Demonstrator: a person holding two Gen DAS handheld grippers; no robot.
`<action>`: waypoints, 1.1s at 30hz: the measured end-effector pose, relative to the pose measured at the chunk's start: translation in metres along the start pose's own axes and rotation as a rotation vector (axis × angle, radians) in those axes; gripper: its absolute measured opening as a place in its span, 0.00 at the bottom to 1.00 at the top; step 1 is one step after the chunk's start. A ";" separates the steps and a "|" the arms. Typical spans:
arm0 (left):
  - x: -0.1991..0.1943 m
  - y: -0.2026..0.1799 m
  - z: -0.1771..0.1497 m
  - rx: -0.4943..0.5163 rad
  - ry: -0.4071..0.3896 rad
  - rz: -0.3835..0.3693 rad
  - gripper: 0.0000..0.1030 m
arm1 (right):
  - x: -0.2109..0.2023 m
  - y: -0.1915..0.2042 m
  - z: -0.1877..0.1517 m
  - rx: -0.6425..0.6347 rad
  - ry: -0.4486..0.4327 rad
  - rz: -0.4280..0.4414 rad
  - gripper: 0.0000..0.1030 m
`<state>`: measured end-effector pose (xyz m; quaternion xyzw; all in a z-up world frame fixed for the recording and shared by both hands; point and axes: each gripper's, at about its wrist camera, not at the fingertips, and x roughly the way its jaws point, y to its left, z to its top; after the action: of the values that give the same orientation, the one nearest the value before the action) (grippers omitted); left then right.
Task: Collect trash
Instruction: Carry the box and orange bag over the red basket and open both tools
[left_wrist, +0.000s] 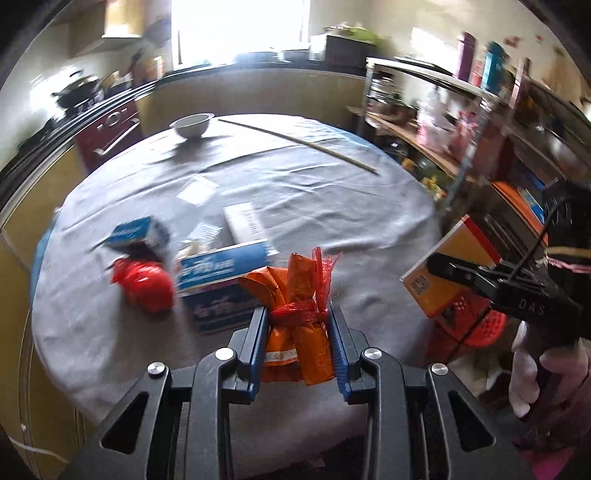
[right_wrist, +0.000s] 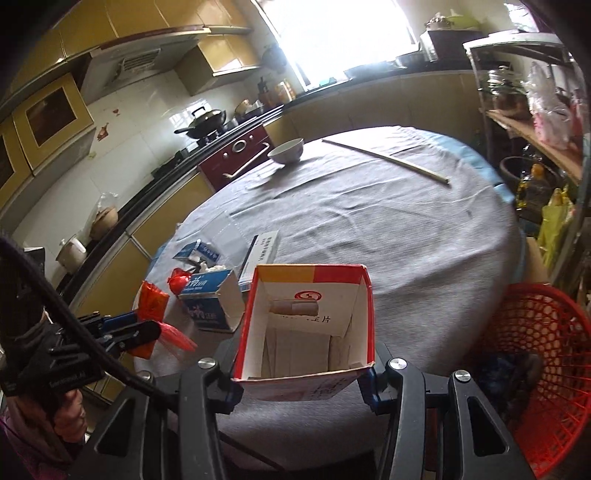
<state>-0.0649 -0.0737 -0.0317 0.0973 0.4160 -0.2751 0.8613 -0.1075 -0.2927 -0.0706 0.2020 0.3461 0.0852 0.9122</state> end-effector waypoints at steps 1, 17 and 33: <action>-0.002 -0.003 0.000 0.011 0.000 -0.007 0.33 | -0.004 -0.002 0.000 0.004 -0.006 -0.004 0.50; 0.009 -0.083 0.043 0.209 -0.046 -0.069 0.33 | -0.067 -0.051 0.013 0.092 -0.132 -0.132 0.50; 0.070 -0.172 0.072 0.290 0.072 -0.273 0.33 | -0.116 -0.143 -0.017 0.292 -0.160 -0.300 0.51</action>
<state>-0.0774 -0.2721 -0.0296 0.1727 0.4121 -0.4428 0.7774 -0.2034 -0.4512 -0.0741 0.2845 0.3073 -0.1187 0.9003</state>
